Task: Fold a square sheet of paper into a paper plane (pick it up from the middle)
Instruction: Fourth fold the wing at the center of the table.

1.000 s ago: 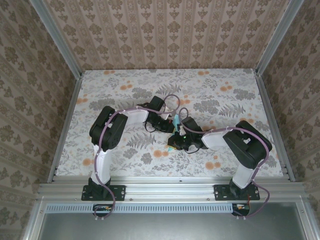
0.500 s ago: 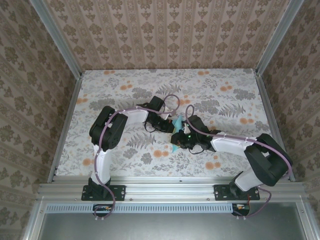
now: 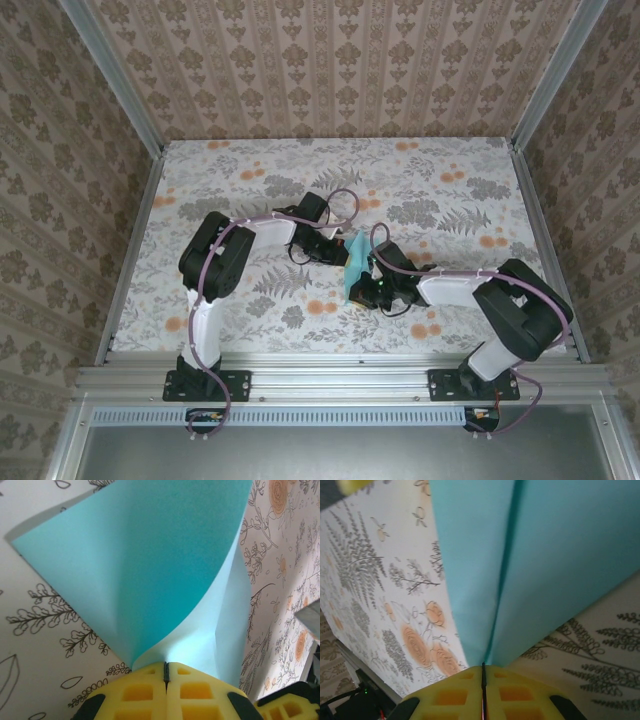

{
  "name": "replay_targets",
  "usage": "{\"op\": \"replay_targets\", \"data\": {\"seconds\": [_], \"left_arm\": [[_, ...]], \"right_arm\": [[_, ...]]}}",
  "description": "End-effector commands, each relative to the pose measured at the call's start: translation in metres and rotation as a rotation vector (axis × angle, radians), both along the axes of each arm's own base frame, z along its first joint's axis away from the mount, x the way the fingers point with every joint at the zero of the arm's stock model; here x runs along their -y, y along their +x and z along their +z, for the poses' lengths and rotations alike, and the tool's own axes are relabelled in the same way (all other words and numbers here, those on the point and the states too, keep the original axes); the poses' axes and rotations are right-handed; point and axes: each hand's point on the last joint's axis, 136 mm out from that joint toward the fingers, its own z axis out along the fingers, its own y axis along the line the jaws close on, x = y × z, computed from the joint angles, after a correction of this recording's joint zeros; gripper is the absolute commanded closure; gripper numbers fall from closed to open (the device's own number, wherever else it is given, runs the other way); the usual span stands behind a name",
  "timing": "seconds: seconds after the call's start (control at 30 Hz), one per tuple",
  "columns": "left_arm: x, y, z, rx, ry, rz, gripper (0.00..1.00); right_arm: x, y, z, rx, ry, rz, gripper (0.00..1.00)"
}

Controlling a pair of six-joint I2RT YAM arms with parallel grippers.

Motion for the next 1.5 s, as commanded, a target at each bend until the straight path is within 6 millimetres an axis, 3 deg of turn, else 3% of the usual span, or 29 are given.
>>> {"op": "replay_targets", "data": {"seconds": [0.0, 0.37, 1.47], "left_arm": [[-0.061, -0.040, -0.104, -0.101, 0.352, 0.003, 1.00], [-0.063, -0.041, -0.107, -0.110, 0.356, 0.001, 1.00], [-0.066, -0.044, -0.111, -0.126, 0.357, -0.004, 1.00]], "right_arm": [[-0.012, 0.011, 0.009, 0.022, 0.051, 0.001, 0.90], [-0.016, 0.014, 0.021, 0.050, 0.077, 0.001, 0.90], [-0.030, 0.025, 0.009, 0.033, 0.096, 0.021, 0.88]]}}
